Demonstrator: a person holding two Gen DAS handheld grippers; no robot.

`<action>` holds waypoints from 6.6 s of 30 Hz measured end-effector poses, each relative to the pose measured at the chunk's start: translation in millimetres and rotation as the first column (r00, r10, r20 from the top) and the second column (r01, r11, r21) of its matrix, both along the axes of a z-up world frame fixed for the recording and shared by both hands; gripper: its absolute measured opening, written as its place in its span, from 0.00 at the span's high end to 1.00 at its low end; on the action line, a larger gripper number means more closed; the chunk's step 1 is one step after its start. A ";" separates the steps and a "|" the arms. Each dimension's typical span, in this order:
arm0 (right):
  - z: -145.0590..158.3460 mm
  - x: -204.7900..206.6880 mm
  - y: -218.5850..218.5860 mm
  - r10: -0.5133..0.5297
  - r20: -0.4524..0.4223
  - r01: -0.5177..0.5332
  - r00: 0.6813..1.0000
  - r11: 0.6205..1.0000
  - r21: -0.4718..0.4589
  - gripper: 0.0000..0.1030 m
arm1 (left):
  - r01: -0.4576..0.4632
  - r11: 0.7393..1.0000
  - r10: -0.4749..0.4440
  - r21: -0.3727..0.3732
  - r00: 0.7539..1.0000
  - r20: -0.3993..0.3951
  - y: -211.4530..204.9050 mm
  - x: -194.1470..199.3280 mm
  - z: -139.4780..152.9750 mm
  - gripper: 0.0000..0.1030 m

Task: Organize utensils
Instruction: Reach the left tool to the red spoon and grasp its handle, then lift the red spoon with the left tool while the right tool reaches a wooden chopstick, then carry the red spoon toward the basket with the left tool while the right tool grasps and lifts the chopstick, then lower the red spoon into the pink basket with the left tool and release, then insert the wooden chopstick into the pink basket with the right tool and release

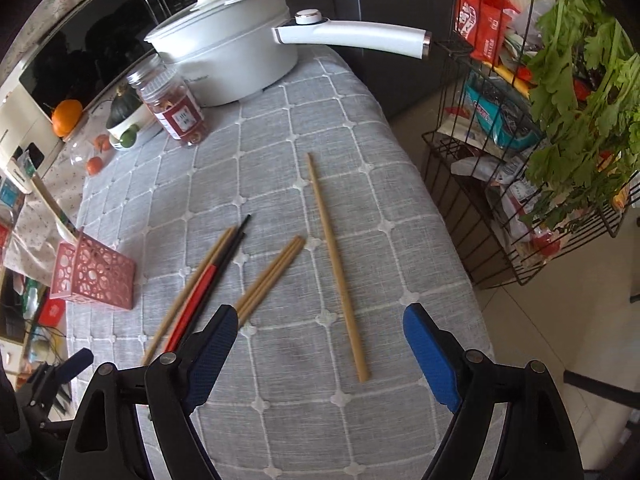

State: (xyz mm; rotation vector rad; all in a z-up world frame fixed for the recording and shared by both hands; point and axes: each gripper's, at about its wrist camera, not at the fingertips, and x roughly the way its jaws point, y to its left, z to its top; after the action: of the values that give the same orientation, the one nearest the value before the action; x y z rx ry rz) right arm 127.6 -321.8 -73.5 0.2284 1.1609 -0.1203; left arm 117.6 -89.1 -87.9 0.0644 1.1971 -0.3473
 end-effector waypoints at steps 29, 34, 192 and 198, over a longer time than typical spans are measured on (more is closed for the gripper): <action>-28.7 16.1 -14.6 0.023 -0.060 -0.024 0.998 1.000 -0.017 0.17 | -0.055 0.998 0.055 0.002 0.998 0.001 -29.7 48.3 -47.5 0.88; -29.5 16.5 -14.4 0.024 -0.066 -0.024 0.998 1.000 -0.006 0.17 | -0.047 0.999 0.048 -0.012 0.997 0.060 -27.2 39.8 -28.5 0.89; 102.7 20.2 171.3 0.212 0.555 -0.360 0.804 0.917 0.171 0.93 | -0.347 0.933 0.345 -0.094 0.791 0.505 126.5 -4.3 74.6 0.56; 88.9 30.6 183.8 0.242 0.531 -0.370 0.812 0.917 0.149 0.93 | -0.354 0.929 0.366 -0.110 0.828 0.426 130.0 -12.0 71.0 0.55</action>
State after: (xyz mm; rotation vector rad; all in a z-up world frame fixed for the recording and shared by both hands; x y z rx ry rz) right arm 158.2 -138.0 15.4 0.2669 0.6677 0.3622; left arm 105.6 40.9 -17.0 -0.1036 0.7293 -0.0064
